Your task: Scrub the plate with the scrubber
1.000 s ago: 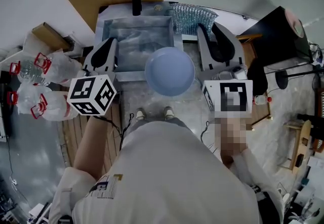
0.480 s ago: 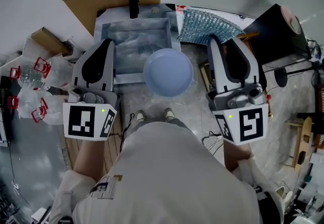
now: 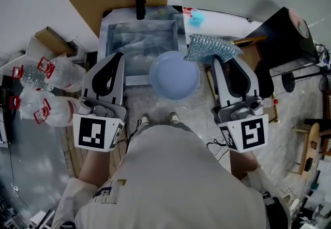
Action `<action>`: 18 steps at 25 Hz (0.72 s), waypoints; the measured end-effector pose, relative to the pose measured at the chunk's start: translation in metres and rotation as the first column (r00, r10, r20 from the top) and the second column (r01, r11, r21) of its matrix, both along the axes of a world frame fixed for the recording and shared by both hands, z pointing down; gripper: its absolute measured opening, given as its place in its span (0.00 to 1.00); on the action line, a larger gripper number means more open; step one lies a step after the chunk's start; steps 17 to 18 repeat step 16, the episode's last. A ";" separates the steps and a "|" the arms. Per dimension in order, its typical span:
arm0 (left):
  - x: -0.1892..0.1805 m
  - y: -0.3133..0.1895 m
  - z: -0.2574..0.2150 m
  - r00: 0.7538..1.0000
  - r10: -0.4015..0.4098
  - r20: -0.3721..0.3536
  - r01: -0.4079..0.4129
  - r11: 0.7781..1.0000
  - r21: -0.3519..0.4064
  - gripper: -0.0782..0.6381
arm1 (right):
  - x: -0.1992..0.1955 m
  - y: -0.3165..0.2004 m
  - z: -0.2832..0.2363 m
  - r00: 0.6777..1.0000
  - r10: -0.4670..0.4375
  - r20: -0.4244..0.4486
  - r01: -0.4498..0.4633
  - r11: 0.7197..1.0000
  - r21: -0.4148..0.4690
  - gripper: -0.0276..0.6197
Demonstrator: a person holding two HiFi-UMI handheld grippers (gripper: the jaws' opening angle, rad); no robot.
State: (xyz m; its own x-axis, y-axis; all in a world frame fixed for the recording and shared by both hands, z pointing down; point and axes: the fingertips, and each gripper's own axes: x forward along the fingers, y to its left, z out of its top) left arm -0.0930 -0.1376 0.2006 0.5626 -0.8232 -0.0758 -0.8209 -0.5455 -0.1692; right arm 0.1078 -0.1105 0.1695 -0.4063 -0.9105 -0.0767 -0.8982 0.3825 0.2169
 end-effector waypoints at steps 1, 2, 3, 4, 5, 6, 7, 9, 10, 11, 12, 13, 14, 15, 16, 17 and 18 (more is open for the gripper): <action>0.000 0.001 0.003 1.000 0.002 0.008 -0.002 1.000 -0.002 0.13 | -0.001 0.001 0.006 1.000 0.000 -0.002 0.000 1.000 -0.017 0.21; -0.001 0.002 0.006 1.000 0.002 0.014 -0.002 1.000 -0.003 0.13 | -0.002 0.001 0.012 1.000 -0.001 -0.002 0.001 0.999 -0.033 0.21; -0.002 0.003 0.009 1.000 0.001 0.019 -0.001 1.000 -0.005 0.13 | -0.003 0.002 0.018 1.000 -0.002 -0.002 0.002 0.999 -0.049 0.21; -0.003 0.004 0.011 1.000 -0.001 0.023 0.001 1.000 -0.008 0.13 | -0.003 0.002 0.022 1.000 -0.002 -0.002 0.002 0.998 -0.061 0.21; -0.004 0.005 0.013 1.000 -0.003 0.025 0.003 1.000 -0.012 0.13 | -0.004 0.003 0.025 1.000 -0.002 0.000 0.002 0.997 -0.071 0.21; -0.005 0.006 0.014 1.000 -0.004 0.026 0.005 1.000 -0.015 0.13 | -0.004 0.005 0.027 1.000 -0.002 0.002 0.002 0.997 -0.076 0.21; -0.006 0.006 0.015 1.000 -0.006 0.028 0.006 1.000 -0.018 0.13 | -0.005 0.006 0.026 1.000 -0.002 0.005 0.002 0.997 -0.076 0.21; -0.008 0.007 0.014 0.999 -0.009 0.033 0.010 1.000 -0.017 0.13 | -0.005 0.008 0.020 1.000 -0.002 0.010 0.002 0.998 -0.061 0.21; -0.009 0.008 0.013 0.999 -0.011 0.033 0.011 1.000 -0.015 0.13 | -0.004 0.008 0.017 1.000 -0.001 0.012 0.002 0.999 -0.050 0.21; -0.009 0.008 0.013 0.999 -0.012 0.033 0.012 1.000 -0.013 0.13 | -0.004 0.008 0.013 1.000 -0.001 0.014 0.002 0.999 -0.041 0.21; -0.008 0.009 0.013 0.999 -0.011 0.033 0.011 1.000 -0.012 0.13 | -0.003 0.009 0.011 1.000 0.000 0.014 0.001 0.999 -0.034 0.21; -0.008 0.010 0.013 0.999 -0.010 0.032 0.010 1.000 -0.013 0.13 | -0.003 0.009 0.010 1.000 0.001 0.014 -0.001 1.000 -0.030 0.21; -0.007 0.011 0.013 0.999 -0.008 0.032 0.008 1.000 -0.016 0.13 | -0.003 0.009 0.009 1.000 0.002 0.014 -0.002 1.000 -0.029 0.21; -0.006 0.012 0.013 0.999 -0.006 0.031 0.006 1.000 -0.018 0.13 | -0.002 0.010 0.009 1.000 0.003 0.013 -0.003 1.000 -0.028 0.21; -0.005 0.013 0.014 1.000 -0.003 0.031 0.004 1.000 -0.022 0.13 | -0.002 0.010 0.008 1.000 0.005 0.012 -0.004 1.000 -0.028 0.21; -0.005 0.013 0.014 1.000 -0.003 0.031 0.004 1.000 -0.022 0.13 | -0.002 0.010 0.008 1.000 0.005 0.012 -0.004 1.000 -0.028 0.21; -0.005 0.013 0.014 1.000 -0.003 0.031 0.004 1.000 -0.022 0.13 | -0.002 0.010 0.008 1.000 0.005 0.012 -0.004 1.000 -0.028 0.21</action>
